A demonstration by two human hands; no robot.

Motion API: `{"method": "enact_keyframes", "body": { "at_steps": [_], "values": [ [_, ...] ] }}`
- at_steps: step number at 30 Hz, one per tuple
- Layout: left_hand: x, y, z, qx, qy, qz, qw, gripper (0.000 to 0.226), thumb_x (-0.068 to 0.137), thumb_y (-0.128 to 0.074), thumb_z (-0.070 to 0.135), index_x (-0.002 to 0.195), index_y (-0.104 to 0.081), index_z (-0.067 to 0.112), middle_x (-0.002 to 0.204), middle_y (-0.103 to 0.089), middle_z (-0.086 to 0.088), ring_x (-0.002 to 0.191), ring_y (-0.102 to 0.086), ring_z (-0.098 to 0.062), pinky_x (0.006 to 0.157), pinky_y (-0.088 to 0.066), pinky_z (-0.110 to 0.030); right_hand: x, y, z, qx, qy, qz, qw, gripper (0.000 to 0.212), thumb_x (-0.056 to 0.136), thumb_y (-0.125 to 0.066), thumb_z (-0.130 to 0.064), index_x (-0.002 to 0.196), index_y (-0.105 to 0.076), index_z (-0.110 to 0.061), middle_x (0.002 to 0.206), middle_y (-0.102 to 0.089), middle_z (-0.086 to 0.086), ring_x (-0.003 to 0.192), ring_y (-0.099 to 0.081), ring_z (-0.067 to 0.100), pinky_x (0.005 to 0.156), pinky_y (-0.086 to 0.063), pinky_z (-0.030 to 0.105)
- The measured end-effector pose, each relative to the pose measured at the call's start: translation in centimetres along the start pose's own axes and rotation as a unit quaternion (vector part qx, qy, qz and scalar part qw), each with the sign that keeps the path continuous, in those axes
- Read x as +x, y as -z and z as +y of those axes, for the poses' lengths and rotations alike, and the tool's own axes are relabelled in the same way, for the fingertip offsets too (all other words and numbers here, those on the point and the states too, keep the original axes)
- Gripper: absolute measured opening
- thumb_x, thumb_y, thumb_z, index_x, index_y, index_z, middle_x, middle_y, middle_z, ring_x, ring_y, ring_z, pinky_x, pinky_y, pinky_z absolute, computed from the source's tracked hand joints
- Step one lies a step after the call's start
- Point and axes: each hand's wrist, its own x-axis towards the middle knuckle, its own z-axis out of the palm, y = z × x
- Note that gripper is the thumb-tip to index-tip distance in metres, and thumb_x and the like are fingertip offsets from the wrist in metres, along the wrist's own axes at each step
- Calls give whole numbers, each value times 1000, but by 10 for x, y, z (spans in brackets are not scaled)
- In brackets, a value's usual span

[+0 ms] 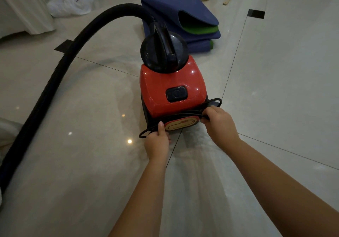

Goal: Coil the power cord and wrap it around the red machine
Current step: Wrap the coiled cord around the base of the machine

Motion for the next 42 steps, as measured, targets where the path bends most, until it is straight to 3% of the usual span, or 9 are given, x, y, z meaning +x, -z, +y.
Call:
{"method": "enact_keyframes", "body": {
  "at_steps": [4,9,12,17,21,26,32,39,42],
  "values": [
    [-3,-8,4,-165,139,-109,970,59,96,-31,48,125,-48,0,122,-61,-19,113,-60,-28,84,-46,-37,-6,12,0,121,-62,-55,989,24,88,-58,-26,92,-68,-5,84,-68,7,76,-60,23,72,-48,35],
    [-6,-14,11,-251,168,-113,946,62,98,-27,45,141,-33,2,141,-47,-24,129,-48,-35,102,-38,-49,1,22,-3,166,-110,-81,977,31,93,-48,-27,93,-70,-4,94,-72,14,88,-63,26,75,-47,32],
    [-3,-16,12,-286,157,-83,942,54,99,-30,39,139,-36,3,140,-48,-23,127,-50,-36,99,-39,-50,4,24,-5,165,-106,-74,978,26,91,-53,-24,94,-70,-4,85,-69,6,71,-57,11,60,-39,8],
    [-1,-14,12,-337,163,-72,925,51,100,-32,32,135,-38,-5,136,-48,-28,126,-49,-39,95,-40,-39,7,23,-5,180,-130,-76,972,24,91,-54,-23,96,-69,-5,60,-47,-17,47,-52,-3,50,-38,0],
    [3,-13,12,-346,169,-73,920,47,101,-30,25,137,-36,-5,138,-45,-29,128,-46,-40,106,-36,-42,10,23,-6,187,-125,-99,969,25,92,-52,-23,97,-68,-4,76,-64,0,47,-50,1,50,-39,1],
    [11,-12,13,-377,176,-57,908,39,99,-32,7,136,-38,-3,129,-49,-28,128,-46,-39,106,-41,-46,12,23,-5,151,-116,-146,971,26,94,-49,-23,91,-67,-4,63,-50,-7,57,-43,2,50,-34,10],
    [10,-12,14,-386,196,-57,900,40,99,-32,5,138,-37,-2,139,-45,-27,131,-43,-37,110,-37,-45,13,19,-9,119,-91,-191,970,23,95,-45,-20,95,-60,-3,90,-54,7,80,-50,19,69,-35,27],
    [-3,-1,9,-395,223,-151,878,53,98,-39,32,138,-36,-3,145,-42,-22,137,-38,-33,112,-27,-46,6,30,-2,131,-50,-157,978,18,90,-55,-24,94,-64,-9,95,-48,-2,86,-49,14,78,-41,23],
    [-7,1,12,-364,213,-185,888,54,96,-40,36,137,-39,1,145,-42,-21,138,-36,-31,114,-26,-47,7,34,-7,180,-67,-117,974,14,89,-56,-21,94,-65,-12,97,-52,-2,88,-52,12,72,-37,9]
  ]
}}
